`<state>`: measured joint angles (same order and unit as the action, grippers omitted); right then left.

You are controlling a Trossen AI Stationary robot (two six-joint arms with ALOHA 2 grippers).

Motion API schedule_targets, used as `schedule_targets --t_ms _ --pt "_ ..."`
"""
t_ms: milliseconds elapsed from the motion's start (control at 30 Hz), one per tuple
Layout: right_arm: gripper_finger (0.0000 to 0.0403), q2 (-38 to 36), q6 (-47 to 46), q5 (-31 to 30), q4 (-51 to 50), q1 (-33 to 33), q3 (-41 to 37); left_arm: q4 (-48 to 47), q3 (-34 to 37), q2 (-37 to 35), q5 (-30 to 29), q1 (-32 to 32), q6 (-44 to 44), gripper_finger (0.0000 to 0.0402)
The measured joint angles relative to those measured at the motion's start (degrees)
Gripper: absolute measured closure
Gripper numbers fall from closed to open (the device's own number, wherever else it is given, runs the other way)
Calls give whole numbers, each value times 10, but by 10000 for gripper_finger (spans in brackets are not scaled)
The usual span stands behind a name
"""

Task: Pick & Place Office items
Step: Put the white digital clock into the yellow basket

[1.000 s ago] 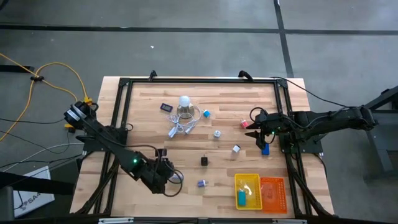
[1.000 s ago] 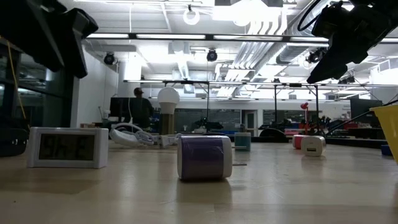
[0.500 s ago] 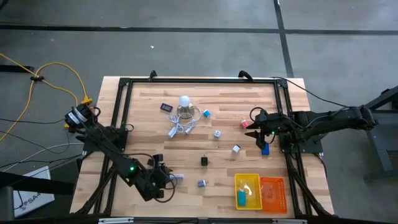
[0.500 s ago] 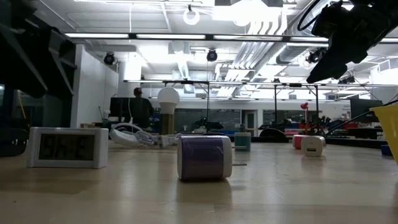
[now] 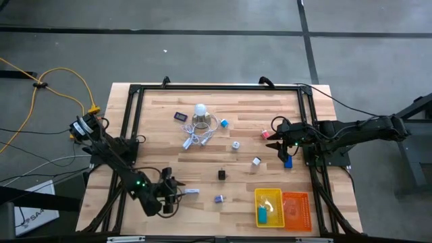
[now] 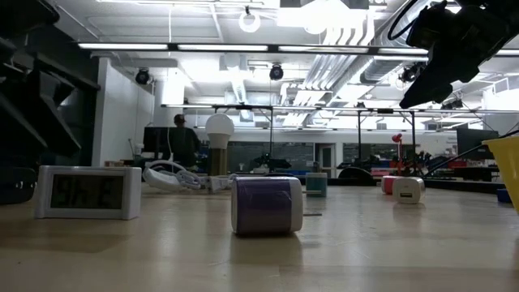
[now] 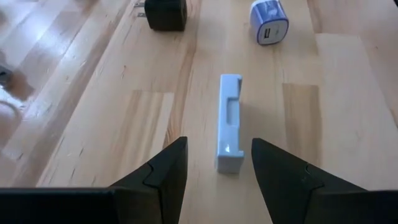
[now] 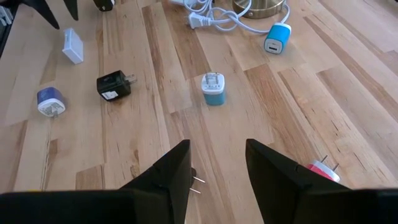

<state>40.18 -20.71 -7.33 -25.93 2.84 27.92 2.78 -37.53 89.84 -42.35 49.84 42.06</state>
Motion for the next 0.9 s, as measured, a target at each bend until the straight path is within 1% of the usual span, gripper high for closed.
schedule_targets --t_ms 100,233,367,433,600,900 --pt "262 0 0 0 0 0 0 17 8 0 1 0 -2 231" --pt "262 0 0 0 0 0 0 17 10 1 7 0 -2 231" --pt "262 0 0 0 0 0 0 41 10 23 22 -7 -2 231" --pt "262 0 0 0 0 0 0 63 10 37 23 -7 -4 231" --pt "262 0 0 0 0 0 0 82 10 56 26 -6 -1 231" --pt "262 0 0 0 0 0 0 82 10 61 30 -7 4 237"
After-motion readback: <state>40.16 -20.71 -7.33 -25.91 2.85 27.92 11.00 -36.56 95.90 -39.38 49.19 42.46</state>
